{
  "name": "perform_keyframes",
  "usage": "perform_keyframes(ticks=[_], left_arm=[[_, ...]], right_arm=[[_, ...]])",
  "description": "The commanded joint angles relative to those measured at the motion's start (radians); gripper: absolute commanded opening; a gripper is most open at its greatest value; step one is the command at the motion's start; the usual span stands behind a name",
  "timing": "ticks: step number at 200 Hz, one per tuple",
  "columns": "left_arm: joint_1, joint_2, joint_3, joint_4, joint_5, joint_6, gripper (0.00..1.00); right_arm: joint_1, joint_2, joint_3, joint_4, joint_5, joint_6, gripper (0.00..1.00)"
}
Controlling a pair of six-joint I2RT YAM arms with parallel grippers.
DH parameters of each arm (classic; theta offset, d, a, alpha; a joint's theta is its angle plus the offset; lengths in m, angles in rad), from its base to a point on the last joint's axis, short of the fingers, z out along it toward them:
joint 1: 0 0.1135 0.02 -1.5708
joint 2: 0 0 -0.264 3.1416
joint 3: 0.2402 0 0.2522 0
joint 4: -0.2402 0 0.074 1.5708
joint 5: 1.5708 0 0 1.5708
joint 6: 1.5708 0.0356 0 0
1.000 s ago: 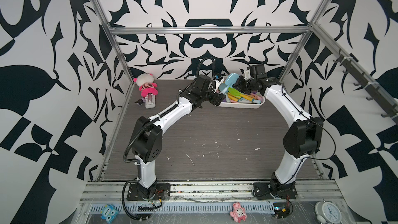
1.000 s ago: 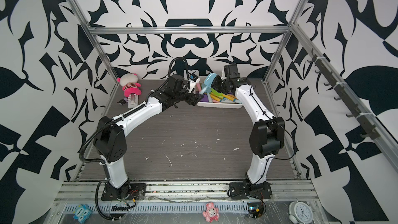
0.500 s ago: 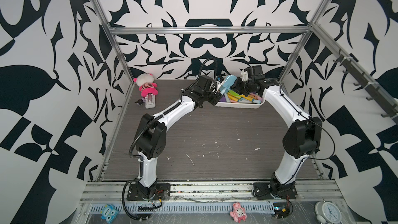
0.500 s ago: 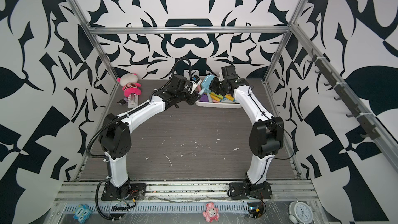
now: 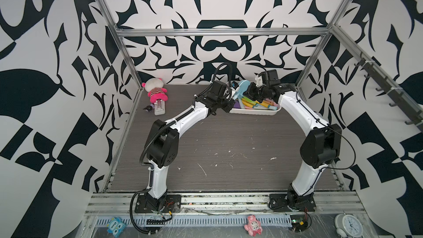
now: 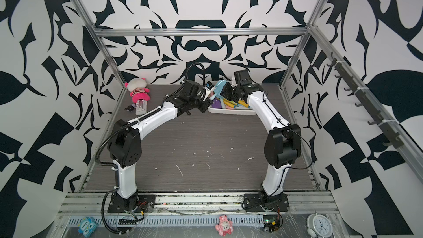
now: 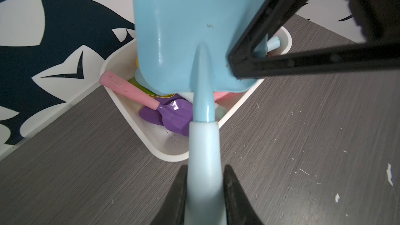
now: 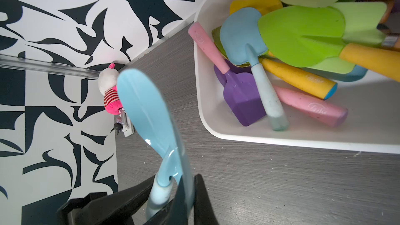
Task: Take the shovel out of the storage box
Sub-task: Pick up the shovel from the storage box.
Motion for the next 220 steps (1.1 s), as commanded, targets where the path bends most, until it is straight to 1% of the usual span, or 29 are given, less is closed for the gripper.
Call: perform_keyframes(ticks=[1,20,45,56,67,68,70,84,90,107,136,177,192,220], left_arm=[[-0.003,-0.003,0.03,-0.038,0.023,0.031,0.18],[-0.003,-0.019,0.025,-0.048,0.036,0.037,0.13],[-0.003,-0.05,0.003,-0.046,0.048,0.03,0.04],[-0.003,-0.065,-0.007,-0.045,0.044,0.02,0.03],[-0.003,-0.081,-0.021,-0.046,0.033,0.008,0.02],[-0.003,-0.083,-0.022,-0.046,0.032,0.006,0.02],[-0.002,-0.087,-0.024,-0.045,0.031,0.004,0.02],[-0.001,-0.113,-0.049,-0.038,0.022,-0.017,0.01],[0.0,-0.125,-0.06,-0.035,0.015,-0.023,0.01],[0.005,-0.158,-0.091,-0.027,0.002,-0.043,0.0],[0.027,-0.213,-0.138,-0.028,-0.018,-0.104,0.0],[0.075,-0.274,-0.203,-0.035,-0.071,-0.174,0.0],[0.105,-0.287,-0.21,-0.05,-0.091,-0.209,0.0],[0.155,-0.287,-0.195,-0.098,-0.129,-0.269,0.0]], right_arm=[[0.006,-0.059,0.0,0.031,-0.027,-0.007,0.0],[0.005,-0.063,0.0,0.031,-0.032,-0.01,0.0],[0.008,-0.07,-0.001,0.033,-0.038,-0.019,0.0],[0.009,-0.077,-0.006,0.035,-0.038,-0.021,0.0],[0.008,-0.089,-0.015,0.045,-0.037,-0.021,0.07],[0.008,-0.091,-0.017,0.047,-0.038,-0.022,0.09],[0.008,-0.093,-0.017,0.048,-0.038,-0.022,0.1],[0.009,-0.112,-0.03,0.06,-0.038,-0.024,0.34],[0.009,-0.122,-0.033,0.066,-0.036,-0.027,0.41],[0.008,-0.154,-0.047,0.079,-0.022,-0.039,0.54],[0.009,-0.22,-0.087,0.1,0.037,-0.07,0.67],[0.009,-0.343,-0.169,0.138,0.127,-0.144,0.91],[0.009,-0.361,-0.165,0.108,0.146,-0.173,0.93],[0.008,-0.385,-0.161,0.054,0.175,-0.209,0.95]])
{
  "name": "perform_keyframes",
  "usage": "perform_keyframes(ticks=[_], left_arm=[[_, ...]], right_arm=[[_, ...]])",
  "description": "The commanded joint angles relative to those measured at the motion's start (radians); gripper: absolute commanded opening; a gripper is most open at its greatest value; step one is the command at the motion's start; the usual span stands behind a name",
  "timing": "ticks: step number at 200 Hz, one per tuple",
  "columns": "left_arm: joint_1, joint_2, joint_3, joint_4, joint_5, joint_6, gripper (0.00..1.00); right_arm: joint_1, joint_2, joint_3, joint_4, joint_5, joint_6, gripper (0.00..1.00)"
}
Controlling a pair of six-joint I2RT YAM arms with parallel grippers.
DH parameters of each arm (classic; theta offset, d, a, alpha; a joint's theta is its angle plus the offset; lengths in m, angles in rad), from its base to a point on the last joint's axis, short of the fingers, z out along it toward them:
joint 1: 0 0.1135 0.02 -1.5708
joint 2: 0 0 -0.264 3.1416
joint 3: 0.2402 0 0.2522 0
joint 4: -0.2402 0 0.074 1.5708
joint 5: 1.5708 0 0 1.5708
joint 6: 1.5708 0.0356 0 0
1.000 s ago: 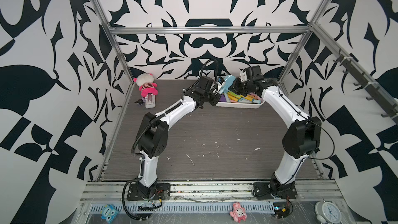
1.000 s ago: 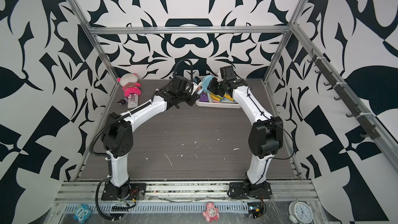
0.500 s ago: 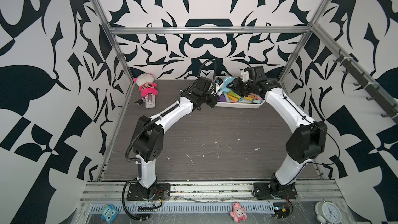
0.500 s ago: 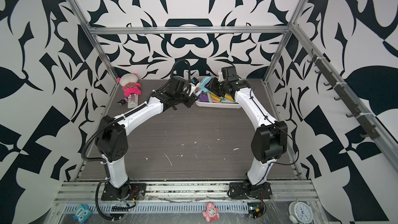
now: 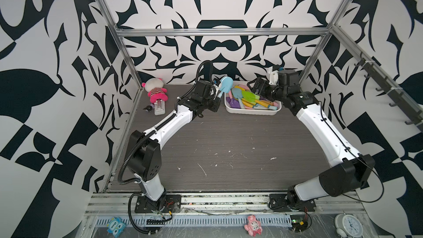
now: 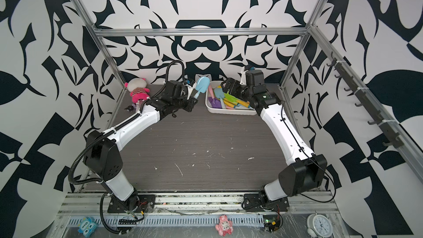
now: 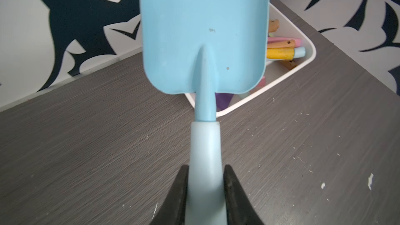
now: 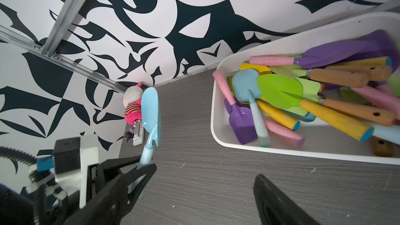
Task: Take the shovel out of the storage box
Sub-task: Pick up the shovel from the storage box, then place the shovel at the center of the board.
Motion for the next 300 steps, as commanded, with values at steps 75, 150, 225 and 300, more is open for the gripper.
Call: perform_keyframes(ticks=[75,150,225,300], left_arm=[[0.092,0.123,0.214,-0.245,-0.105,-0.229,0.0],[0.092,0.354,0.412,-0.304,-0.119,-0.319,0.02],[0.092,0.592,0.581,-0.299,-0.087,-0.369,0.05],[0.087,0.736,0.683,-0.285,-0.067,-0.414,0.1]], right_arm=[[0.005,-0.02,0.059,-0.226,0.116,-0.073,0.95],[-0.051,0.113,0.113,-0.269,0.039,-0.037,0.9],[-0.168,0.341,0.199,-0.208,-0.003,-0.006,0.79],[-0.253,0.594,0.465,-0.334,0.006,-0.198,0.74]])
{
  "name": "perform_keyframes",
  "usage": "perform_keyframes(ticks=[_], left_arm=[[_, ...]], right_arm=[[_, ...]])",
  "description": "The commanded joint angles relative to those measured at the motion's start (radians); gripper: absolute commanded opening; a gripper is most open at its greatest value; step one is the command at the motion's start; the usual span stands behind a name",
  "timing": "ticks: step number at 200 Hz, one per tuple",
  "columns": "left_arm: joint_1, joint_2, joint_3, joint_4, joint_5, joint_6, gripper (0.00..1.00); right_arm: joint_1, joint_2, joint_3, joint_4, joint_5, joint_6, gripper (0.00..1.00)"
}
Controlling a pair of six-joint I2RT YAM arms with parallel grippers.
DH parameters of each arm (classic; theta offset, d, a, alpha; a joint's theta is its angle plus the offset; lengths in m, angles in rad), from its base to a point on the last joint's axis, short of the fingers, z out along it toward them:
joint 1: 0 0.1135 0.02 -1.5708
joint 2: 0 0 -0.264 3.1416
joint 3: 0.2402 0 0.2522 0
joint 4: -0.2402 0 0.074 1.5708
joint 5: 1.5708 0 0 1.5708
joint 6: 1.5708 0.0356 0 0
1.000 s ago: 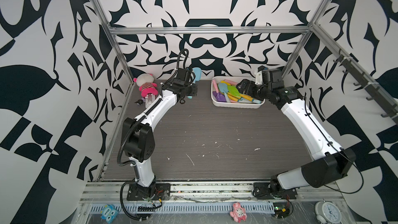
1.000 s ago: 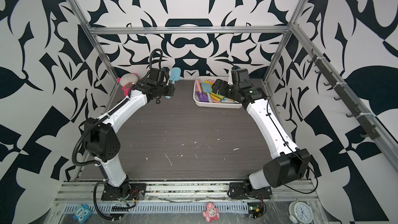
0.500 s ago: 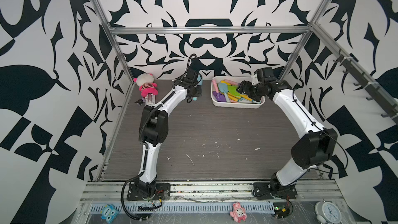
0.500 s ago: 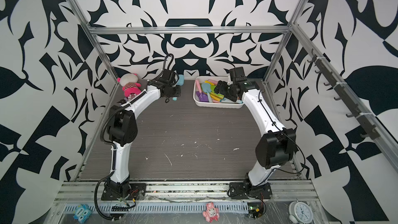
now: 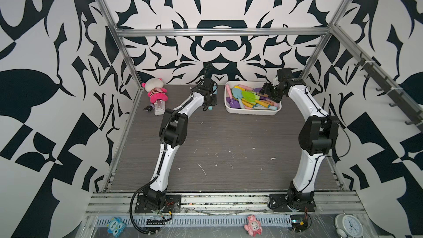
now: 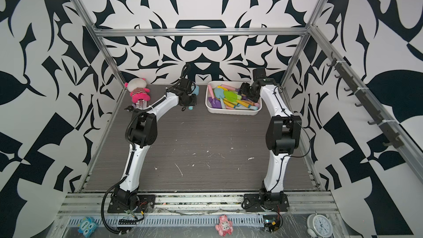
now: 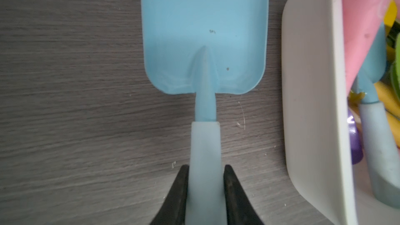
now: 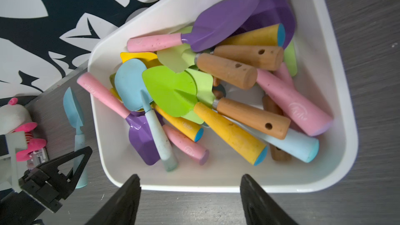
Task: Take the shovel out of the storage box
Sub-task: Place the shovel at the center of the board.
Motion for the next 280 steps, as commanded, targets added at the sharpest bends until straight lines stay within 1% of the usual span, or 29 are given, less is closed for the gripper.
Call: perform_keyframes(ticks=[1,19,49,89,108,121,133,147,184,220,233,280], left_arm=[[-0.005,0.039,0.046,-0.003,0.019,-0.04,0.1],[-0.01,0.074,0.076,0.0,0.032,-0.047,0.11],[-0.021,0.122,0.119,0.0,0.041,-0.062,0.14],[-0.033,0.149,0.127,0.028,0.056,-0.092,0.19],[-0.034,0.155,0.126,0.036,0.061,-0.103,0.27],[-0.035,0.155,0.119,0.046,0.068,-0.109,0.35],[-0.034,0.15,0.109,0.055,0.072,-0.114,0.44],[-0.034,0.139,0.092,0.065,0.071,-0.118,0.51],[-0.033,0.088,0.046,0.084,0.059,-0.114,0.61],[-0.031,-0.015,-0.024,0.11,0.036,-0.103,0.68],[-0.027,-0.06,-0.05,0.108,0.024,-0.099,0.7],[-0.008,-0.243,-0.156,0.122,-0.007,-0.069,0.73]], right_arm=[[-0.013,0.032,0.095,-0.047,-0.009,-0.08,0.74],[-0.013,0.078,0.138,-0.083,-0.004,-0.11,0.73],[-0.013,0.103,0.13,-0.079,-0.004,-0.153,0.73],[-0.014,0.135,0.128,-0.084,0.016,-0.209,0.72],[-0.013,0.159,0.141,-0.096,0.021,-0.238,0.72],[-0.014,0.177,0.152,-0.106,0.02,-0.257,0.72],[-0.013,0.193,0.16,-0.12,0.018,-0.273,0.71],[-0.014,0.2,0.158,-0.122,0.03,-0.288,0.71],[-0.015,0.215,0.159,-0.129,0.046,-0.328,0.71],[-0.015,0.223,0.159,-0.133,0.023,-0.372,0.7],[-0.015,0.226,0.16,-0.143,0.009,-0.39,0.68],[-0.013,0.227,0.152,-0.155,-0.007,-0.421,0.55]])
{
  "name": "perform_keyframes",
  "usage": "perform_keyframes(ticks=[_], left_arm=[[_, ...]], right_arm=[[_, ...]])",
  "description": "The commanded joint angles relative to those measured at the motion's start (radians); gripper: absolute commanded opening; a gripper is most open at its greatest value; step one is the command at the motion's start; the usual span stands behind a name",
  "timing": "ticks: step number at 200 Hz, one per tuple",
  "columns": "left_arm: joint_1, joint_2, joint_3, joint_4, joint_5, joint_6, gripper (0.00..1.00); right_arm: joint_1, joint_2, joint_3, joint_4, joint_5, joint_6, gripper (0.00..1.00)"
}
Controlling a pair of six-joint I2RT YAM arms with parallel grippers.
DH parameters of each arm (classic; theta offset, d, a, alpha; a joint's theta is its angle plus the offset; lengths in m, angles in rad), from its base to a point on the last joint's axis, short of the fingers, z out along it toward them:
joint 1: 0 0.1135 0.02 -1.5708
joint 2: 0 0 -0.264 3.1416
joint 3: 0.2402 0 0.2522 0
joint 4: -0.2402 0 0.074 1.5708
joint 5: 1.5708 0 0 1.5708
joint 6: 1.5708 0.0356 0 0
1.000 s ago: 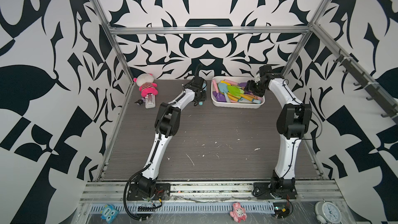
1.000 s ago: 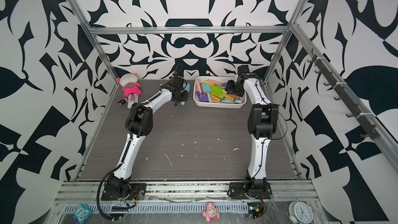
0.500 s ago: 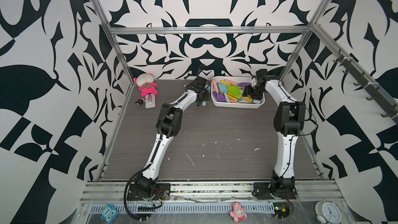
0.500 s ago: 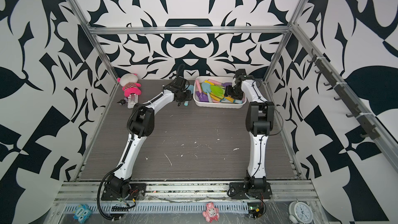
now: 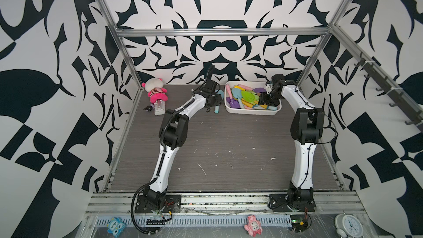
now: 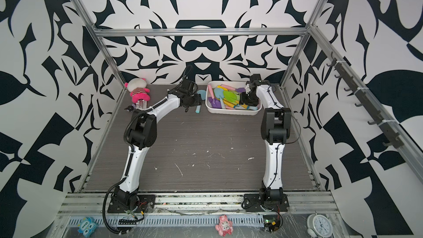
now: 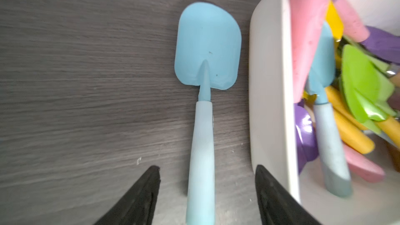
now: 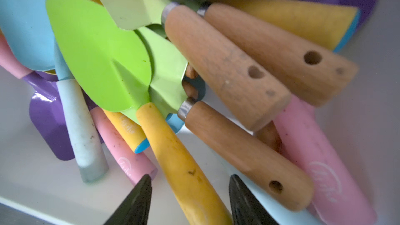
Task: Take the shovel out of the storage box
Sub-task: Place the shovel at the center of the board, then pick up the shovel from the storage box.
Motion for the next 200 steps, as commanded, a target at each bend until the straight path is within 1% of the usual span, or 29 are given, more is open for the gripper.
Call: perform_keyframes(ticks=[1,12,50,77,89,132,158,174,184,200], left_arm=[[0.016,-0.139,-0.037,0.013,-0.032,0.022,0.73],[0.02,-0.179,-0.058,0.013,-0.035,0.027,0.73],[0.034,-0.297,-0.125,0.02,-0.043,0.029,0.73],[0.034,-0.354,-0.158,0.02,-0.053,0.033,0.73],[0.034,-0.377,-0.176,0.021,-0.061,0.032,0.73],[0.034,-0.444,-0.224,0.02,-0.075,0.031,0.73],[0.034,-0.478,-0.243,0.026,-0.075,0.026,0.73],[0.034,-0.496,-0.248,0.032,-0.07,0.019,0.73],[0.034,-0.506,-0.249,0.038,-0.061,0.012,0.73],[0.035,-0.517,-0.254,0.045,-0.047,-0.003,0.73]], right_arm=[[0.001,-0.004,0.028,-0.026,-0.018,-0.038,0.55],[0.001,-0.002,0.027,-0.03,-0.02,-0.045,0.53],[0.011,-0.001,0.01,-0.043,-0.034,-0.069,0.52],[0.022,0.007,0.006,-0.053,-0.034,-0.079,0.52],[0.029,0.01,0.008,-0.058,-0.026,-0.085,0.5],[0.038,0.017,0.014,-0.068,0.002,-0.09,0.34],[0.044,-0.003,0.009,-0.067,0.015,-0.091,0.21],[0.05,-0.024,0.005,-0.062,0.015,-0.094,0.16],[0.055,-0.038,-0.001,-0.056,0.019,-0.102,0.14],[0.061,-0.064,-0.009,-0.05,0.015,-0.107,0.08]])
